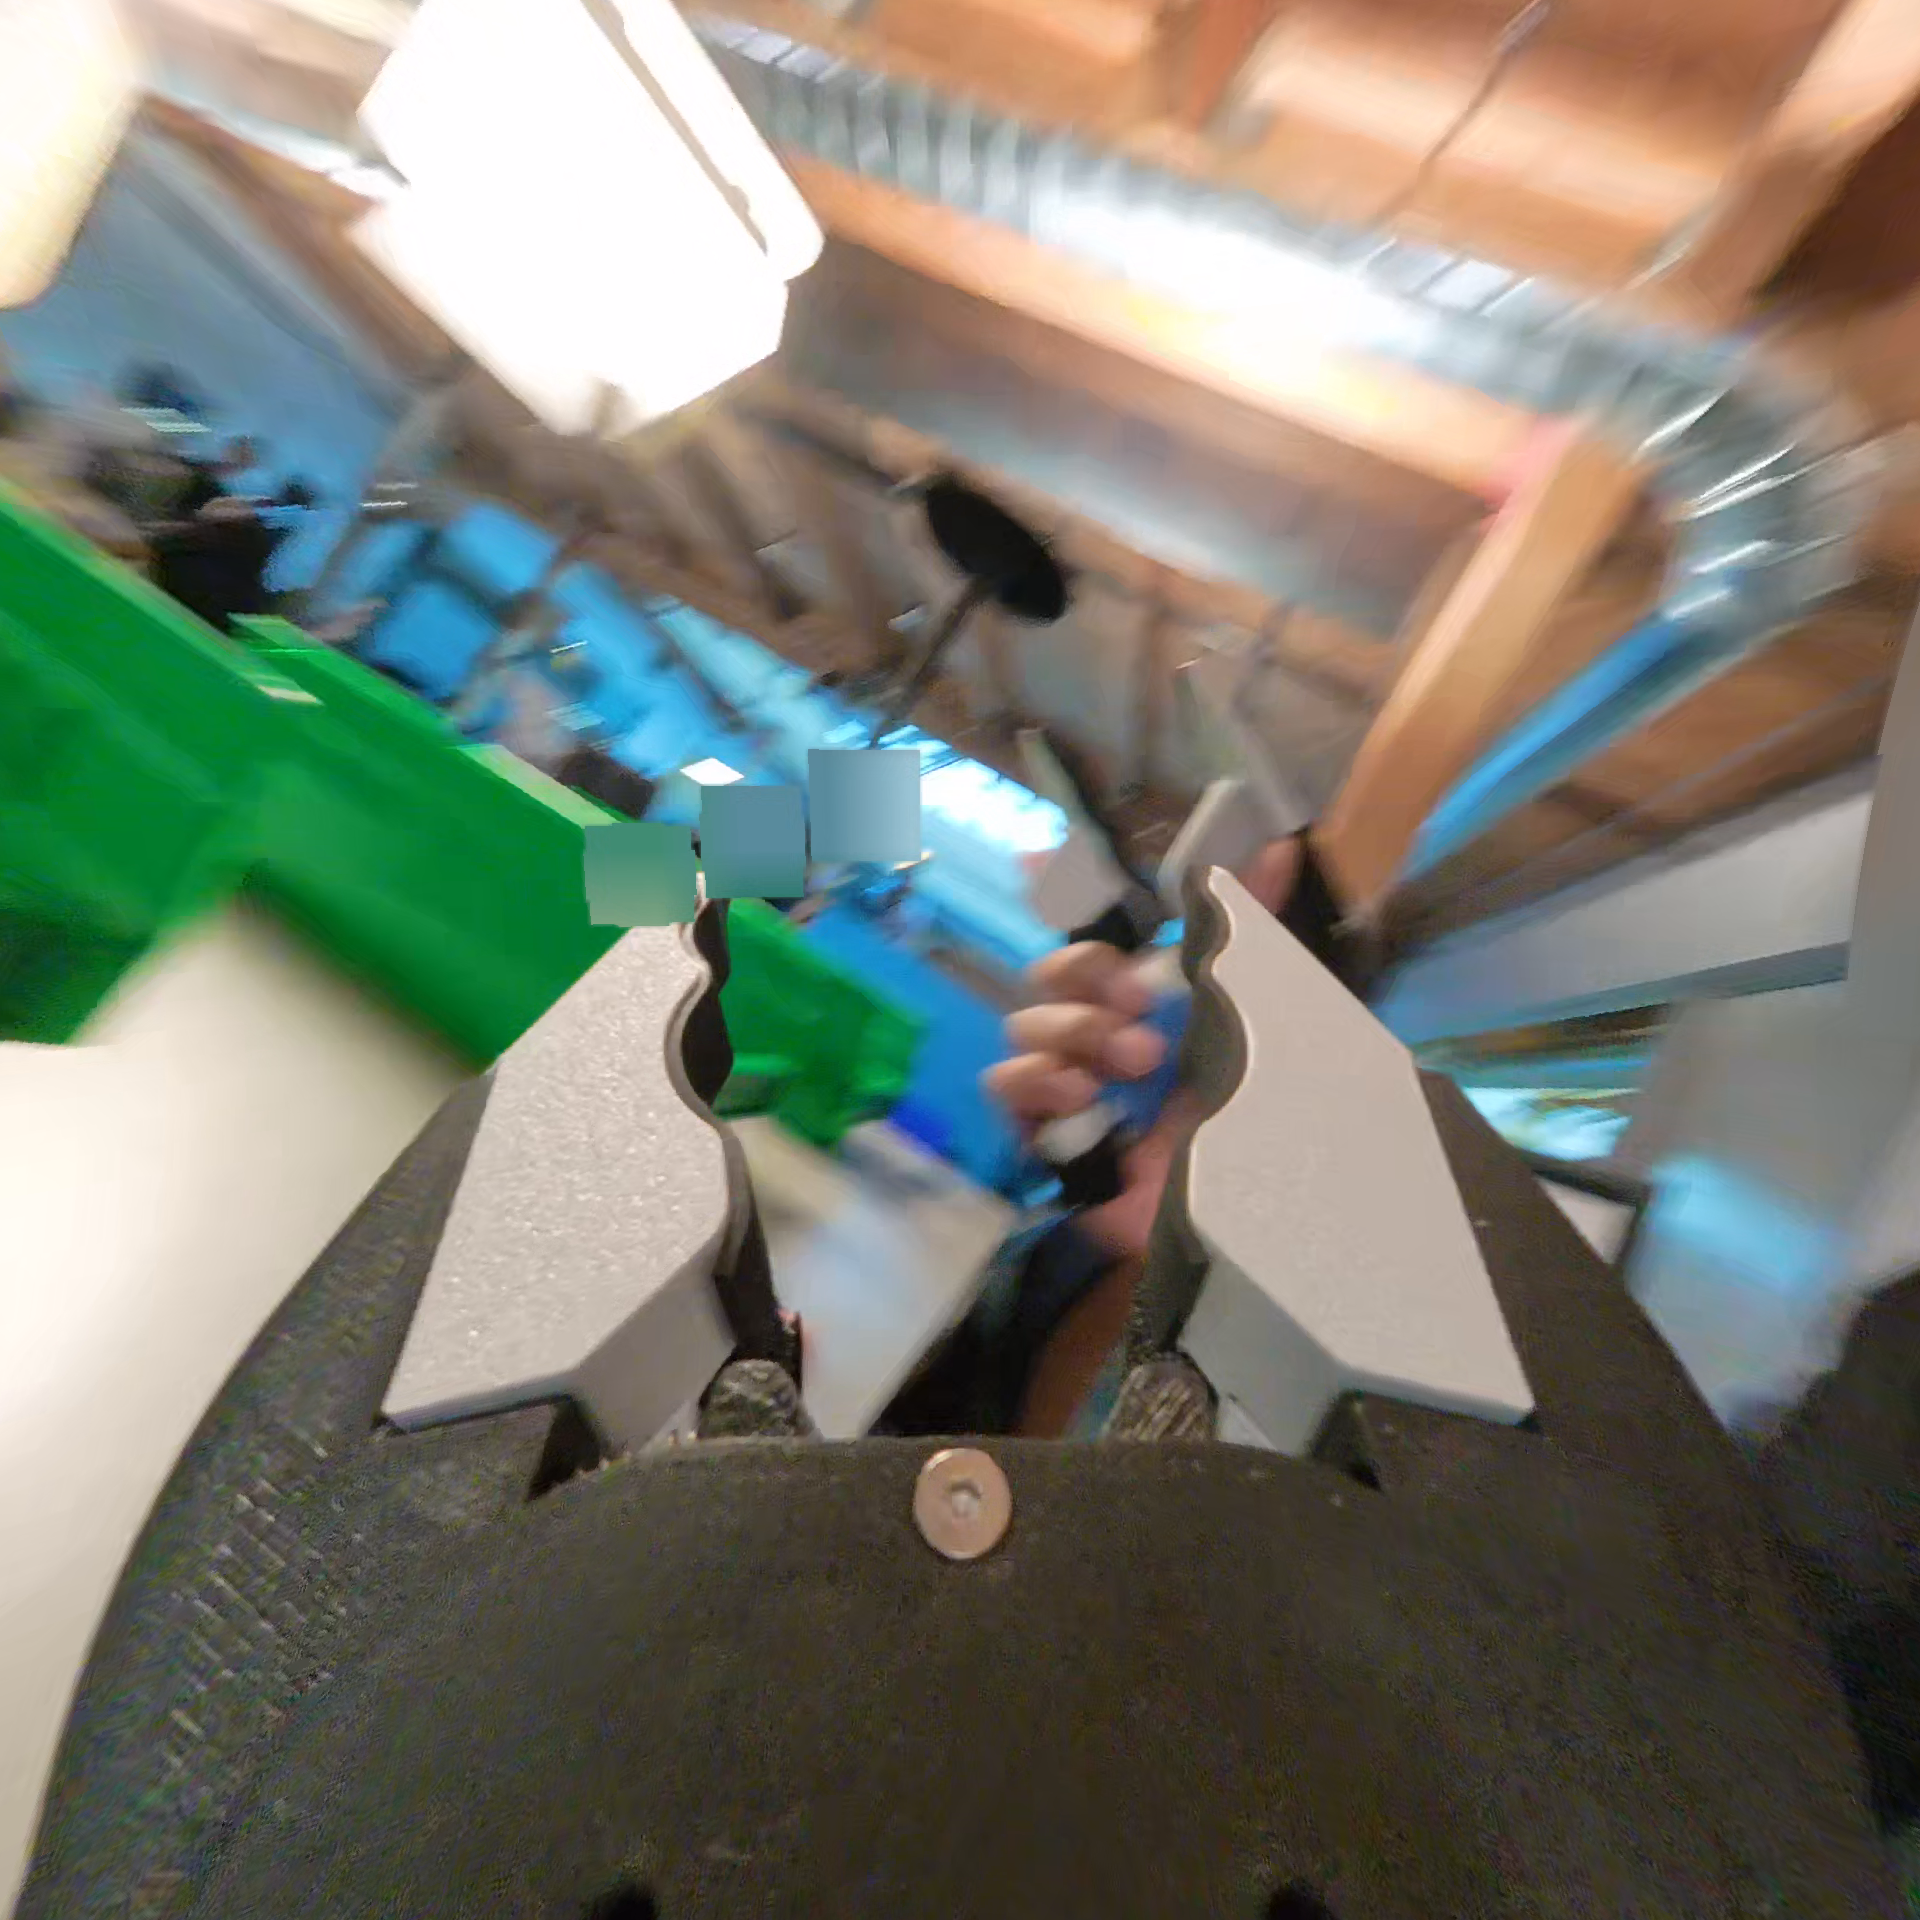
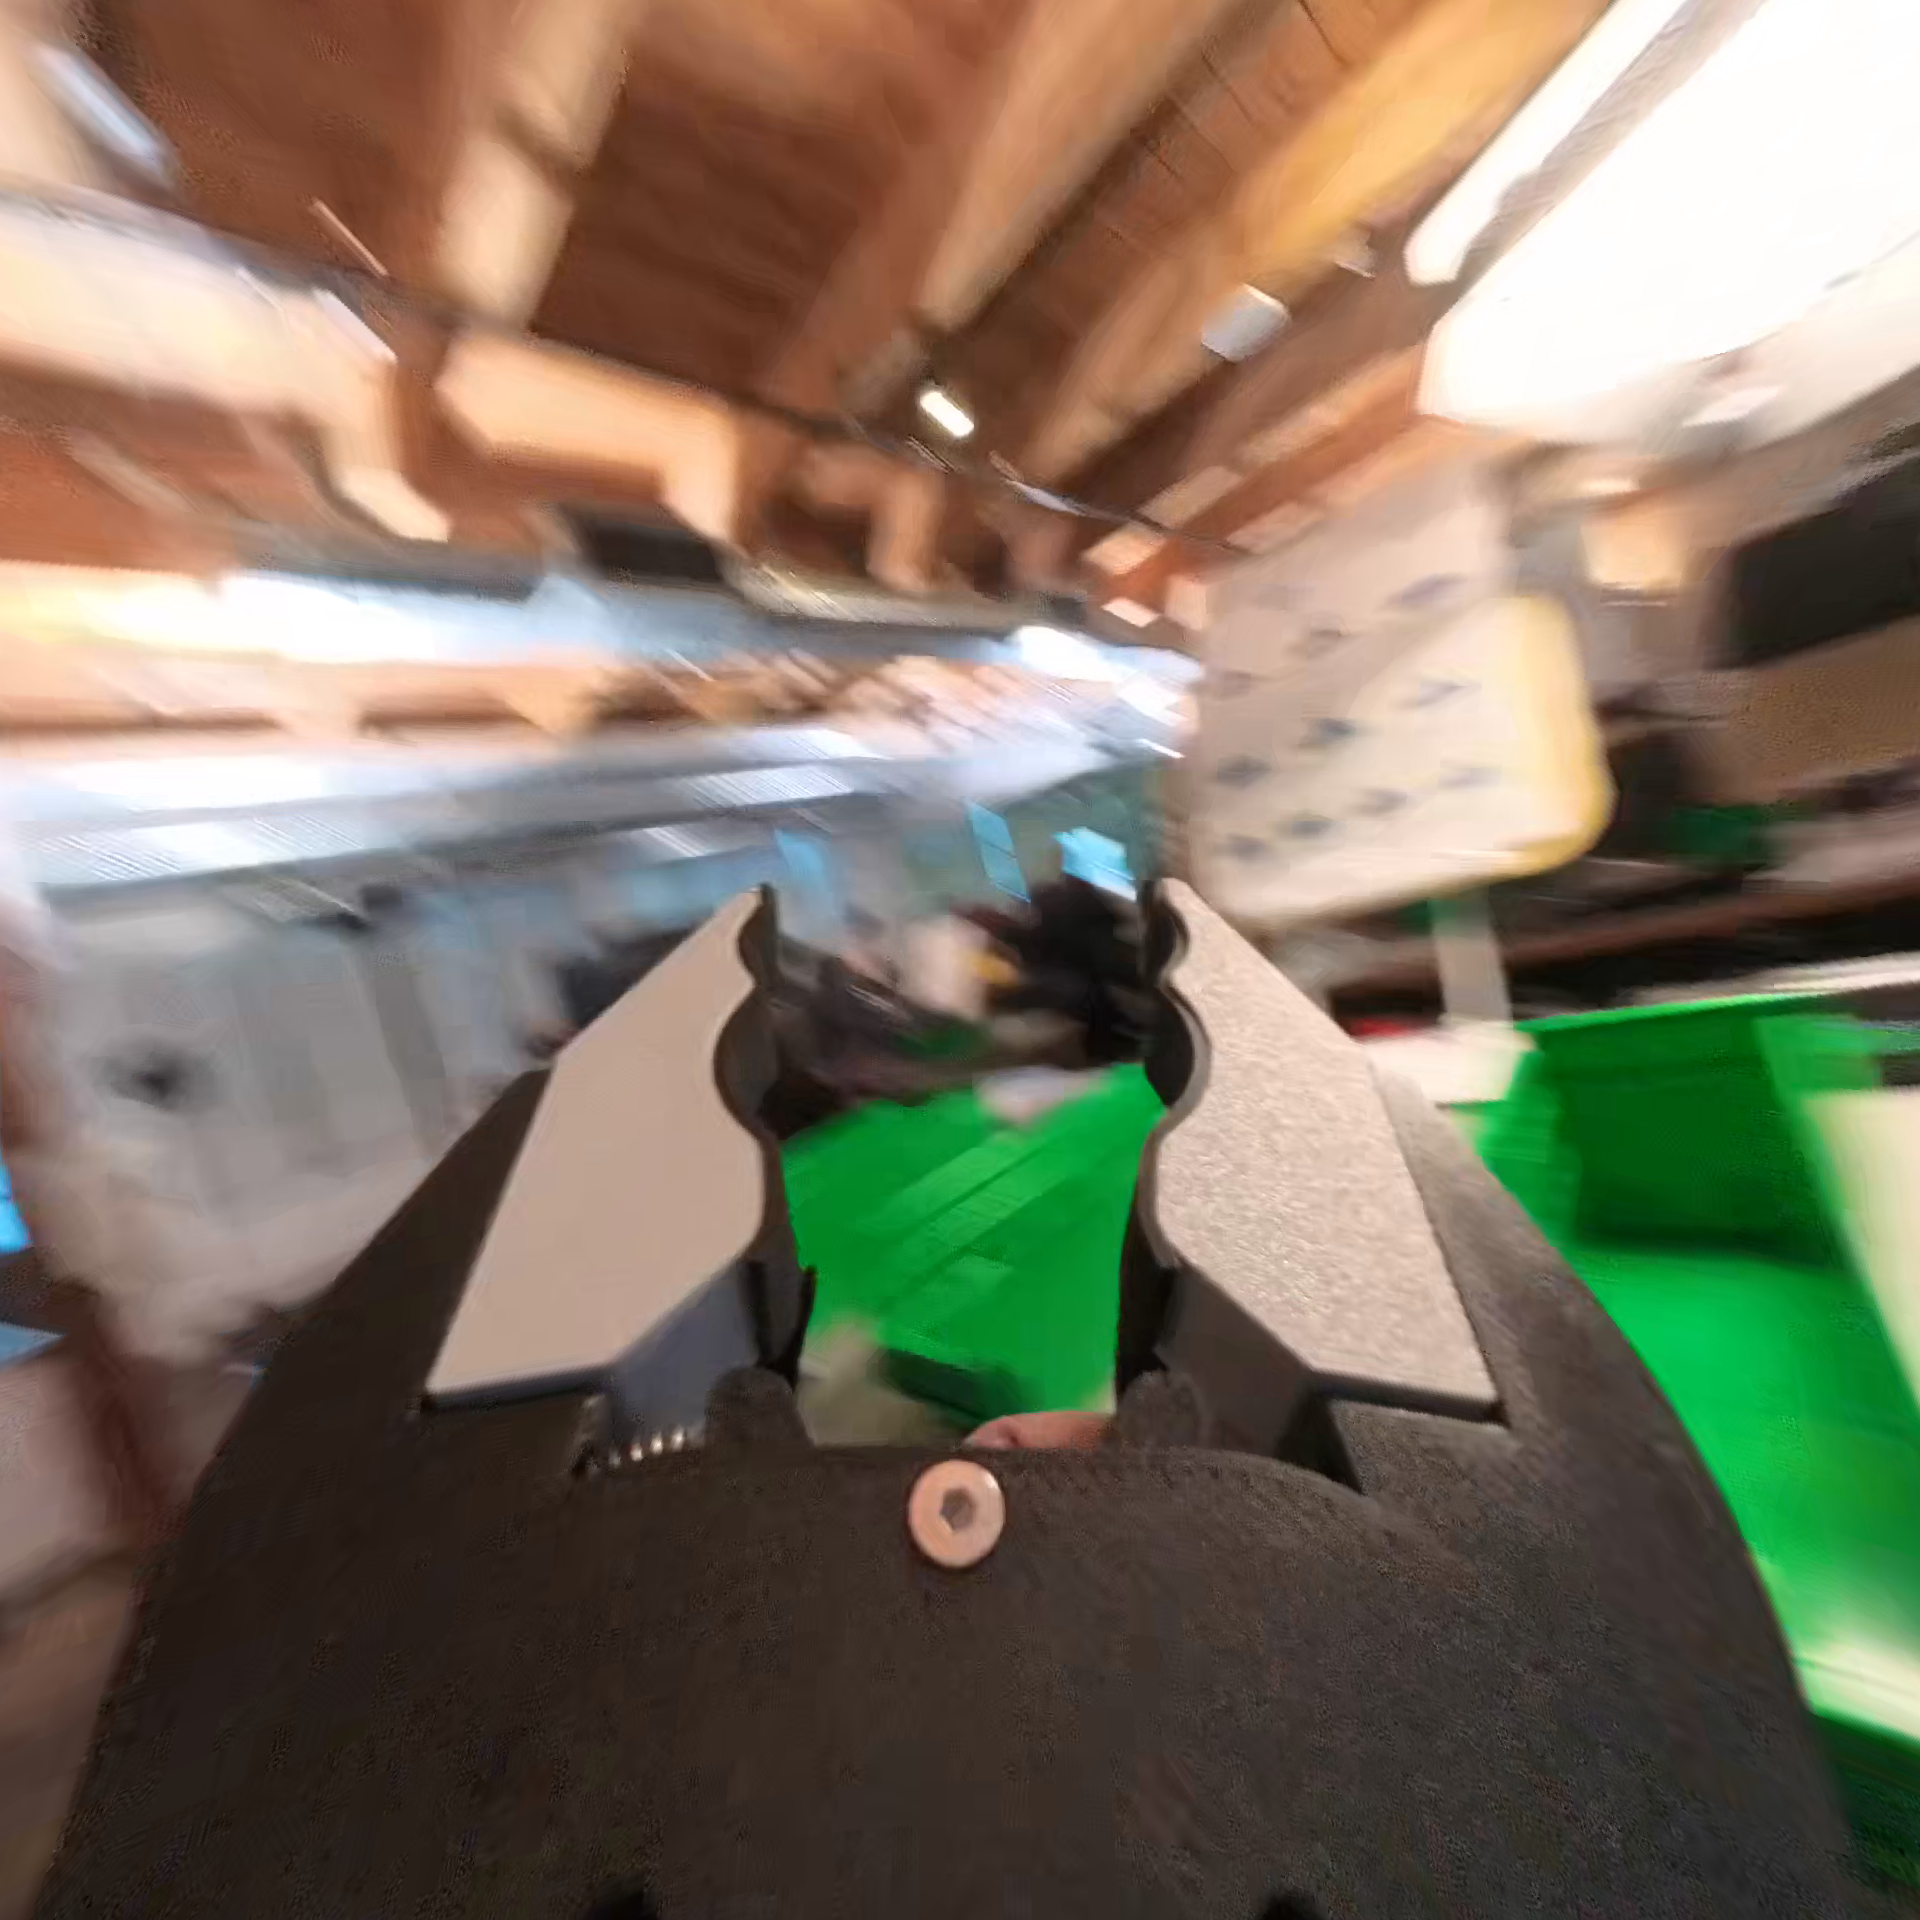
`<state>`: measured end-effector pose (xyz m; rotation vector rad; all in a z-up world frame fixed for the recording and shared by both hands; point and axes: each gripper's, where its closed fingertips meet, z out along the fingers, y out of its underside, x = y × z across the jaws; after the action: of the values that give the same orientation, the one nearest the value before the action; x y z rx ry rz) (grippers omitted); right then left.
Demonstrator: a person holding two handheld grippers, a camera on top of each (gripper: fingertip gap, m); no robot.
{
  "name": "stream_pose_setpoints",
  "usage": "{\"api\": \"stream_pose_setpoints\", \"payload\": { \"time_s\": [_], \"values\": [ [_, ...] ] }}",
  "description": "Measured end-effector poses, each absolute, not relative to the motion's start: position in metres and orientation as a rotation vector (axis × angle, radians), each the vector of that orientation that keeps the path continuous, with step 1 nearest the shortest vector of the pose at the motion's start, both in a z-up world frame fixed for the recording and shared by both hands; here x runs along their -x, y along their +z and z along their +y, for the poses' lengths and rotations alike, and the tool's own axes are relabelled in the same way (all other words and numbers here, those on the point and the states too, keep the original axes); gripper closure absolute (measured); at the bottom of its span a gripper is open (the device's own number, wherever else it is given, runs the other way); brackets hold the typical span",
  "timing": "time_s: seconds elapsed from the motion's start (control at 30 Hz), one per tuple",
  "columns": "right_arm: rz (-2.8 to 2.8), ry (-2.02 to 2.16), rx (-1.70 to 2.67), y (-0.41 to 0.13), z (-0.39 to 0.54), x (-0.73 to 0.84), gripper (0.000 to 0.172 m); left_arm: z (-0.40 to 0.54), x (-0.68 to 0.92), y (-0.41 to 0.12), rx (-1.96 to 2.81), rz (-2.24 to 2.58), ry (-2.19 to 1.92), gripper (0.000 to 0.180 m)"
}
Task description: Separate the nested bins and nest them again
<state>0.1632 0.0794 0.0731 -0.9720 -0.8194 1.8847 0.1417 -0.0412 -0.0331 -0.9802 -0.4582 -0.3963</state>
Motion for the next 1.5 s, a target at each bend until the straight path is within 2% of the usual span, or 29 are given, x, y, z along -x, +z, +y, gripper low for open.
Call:
{"api": "stream_pose_setpoints", "payload": {
  "time_s": [0.07,0.13,0.17,0.23,0.33,0.4,0.63,0.97,1.1,1.23,1.5],
  "values": [
    [-0.962,1.444,1.131,0.069,0.139,-0.153,0.085,-0.048,-0.112,-0.05,1.149,-0.522,-0.224,0.092],
    [-1.076,1.027,1.295,0.056,0.204,-0.145,0.057,-0.06,-0.089,-0.059,1.253,-0.592,-0.144,0.091],
    [-1.122,0.883,1.364,0.048,0.231,-0.141,0.043,-0.066,-0.08,-0.064,1.303,-0.623,-0.114,0.091],
    [-1.217,0.709,1.482,0.029,0.273,-0.131,0.028,-0.08,-0.058,-0.081,1.437,-0.698,0.028,0.091],
    [-1.391,0.527,1.656,-0.014,0.314,-0.116,0.019,-0.104,-0.034,-0.093,1.554,-0.746,0.241,0.09],
    [-1.497,0.421,1.757,-0.041,0.332,-0.11,0.014,-0.109,-0.031,-0.095,1.562,-0.759,0.214,0.091],
    [-1.613,0.283,1.978,-0.087,0.362,-0.085,0.013,-0.107,-0.035,-0.097,1.557,-0.746,0.141,0.097],
    [-1.703,0.141,2.092,-0.115,0.366,-0.075,0.016,-0.104,-0.043,-0.1,1.579,-0.699,0.152,0.105],
    [-1.691,0.076,2.101,-0.119,0.375,-0.077,0.024,-0.104,-0.044,-0.099,1.571,-0.696,0.127,0.107],
    [-1.654,0.065,2.106,-0.115,0.383,-0.077,0.042,-0.103,-0.045,-0.099,1.576,-0.691,0.126,0.108],
    [-1.736,0.175,2.117,-0.102,0.381,-0.077,0.035,-0.103,-0.046,-0.099,1.581,-0.677,0.135,0.109]
  ]
}}
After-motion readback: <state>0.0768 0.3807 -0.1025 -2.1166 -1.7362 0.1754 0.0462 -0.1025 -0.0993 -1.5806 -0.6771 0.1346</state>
